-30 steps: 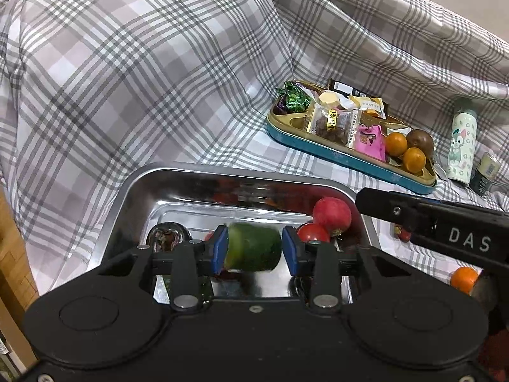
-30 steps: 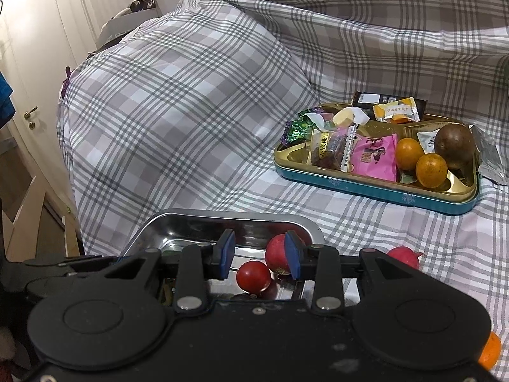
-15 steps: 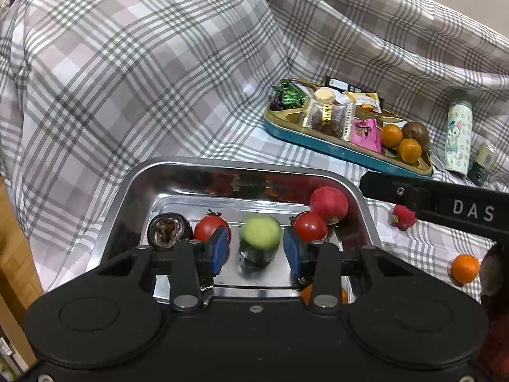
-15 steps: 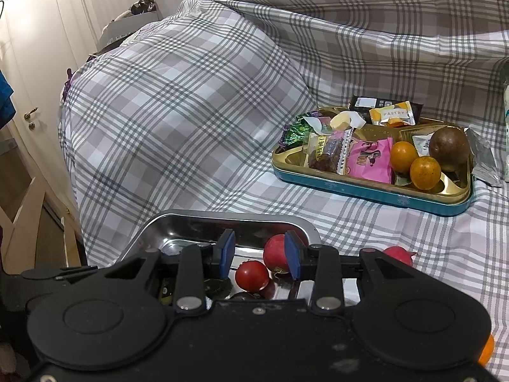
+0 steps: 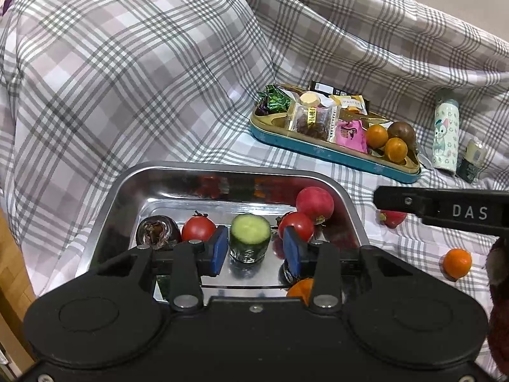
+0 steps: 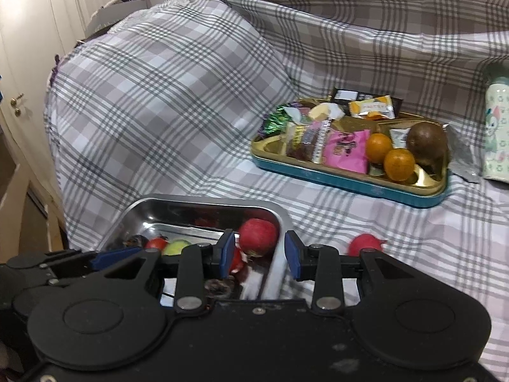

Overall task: Organize fruits
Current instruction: 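Move both tools away from the tray toward the loose radish and orange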

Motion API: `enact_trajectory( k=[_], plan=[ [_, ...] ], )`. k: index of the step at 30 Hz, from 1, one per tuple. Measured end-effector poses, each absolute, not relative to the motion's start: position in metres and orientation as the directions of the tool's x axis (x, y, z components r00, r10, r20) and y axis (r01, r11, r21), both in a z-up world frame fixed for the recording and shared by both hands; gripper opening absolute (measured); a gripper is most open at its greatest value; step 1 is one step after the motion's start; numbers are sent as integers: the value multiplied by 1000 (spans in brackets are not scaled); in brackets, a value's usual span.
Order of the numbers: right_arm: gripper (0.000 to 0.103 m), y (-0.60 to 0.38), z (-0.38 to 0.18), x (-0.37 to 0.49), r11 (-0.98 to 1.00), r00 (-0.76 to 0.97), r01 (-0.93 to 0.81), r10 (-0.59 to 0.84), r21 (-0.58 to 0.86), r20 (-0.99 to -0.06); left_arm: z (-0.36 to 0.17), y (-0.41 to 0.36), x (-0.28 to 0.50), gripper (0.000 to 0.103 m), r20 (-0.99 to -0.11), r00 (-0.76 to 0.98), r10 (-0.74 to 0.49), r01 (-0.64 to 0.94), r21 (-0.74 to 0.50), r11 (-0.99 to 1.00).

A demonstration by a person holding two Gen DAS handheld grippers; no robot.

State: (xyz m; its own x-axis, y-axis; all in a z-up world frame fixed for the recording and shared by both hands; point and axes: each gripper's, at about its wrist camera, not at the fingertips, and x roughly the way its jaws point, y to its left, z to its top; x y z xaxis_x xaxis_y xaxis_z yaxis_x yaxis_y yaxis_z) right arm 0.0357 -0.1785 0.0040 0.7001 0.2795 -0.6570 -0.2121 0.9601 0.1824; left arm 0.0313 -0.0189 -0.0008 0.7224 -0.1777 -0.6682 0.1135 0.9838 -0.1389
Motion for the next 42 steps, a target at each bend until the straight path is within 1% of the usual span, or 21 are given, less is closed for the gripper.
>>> enact_trajectory(
  k=[6,12,18,23,29,33,37,42],
  plan=[
    [37,-206,5,45,975,668,-129,220,181,-711,-1,-18,30,48,-667,719,-196,116,-164,980],
    [37,-249,6,55,981,636,-14,157,193,-756,-1,-26,28,48,-666,719,-200,144,-139,980],
    [37,-294,4,61,963,603,124,119,240,-789,-2,-33,25,48,-666,719,-199,176,-103,979],
    [38,-320,3,59,945,591,212,78,248,-803,-3,-40,26,48,-688,700,-194,185,-87,979],
    [38,-331,0,58,947,575,248,27,206,-818,-3,-61,28,48,-723,674,-153,189,-32,982],
    [38,-335,-1,56,951,561,249,13,184,-827,6,-80,27,48,-728,663,-178,220,-37,975],
    [38,-337,-1,53,954,553,250,2,168,-833,19,-104,26,48,-716,671,-193,256,-21,967],
    [39,-340,1,51,953,551,254,-4,163,-835,28,-128,28,48,-710,667,-226,293,-29,956]
  ],
)
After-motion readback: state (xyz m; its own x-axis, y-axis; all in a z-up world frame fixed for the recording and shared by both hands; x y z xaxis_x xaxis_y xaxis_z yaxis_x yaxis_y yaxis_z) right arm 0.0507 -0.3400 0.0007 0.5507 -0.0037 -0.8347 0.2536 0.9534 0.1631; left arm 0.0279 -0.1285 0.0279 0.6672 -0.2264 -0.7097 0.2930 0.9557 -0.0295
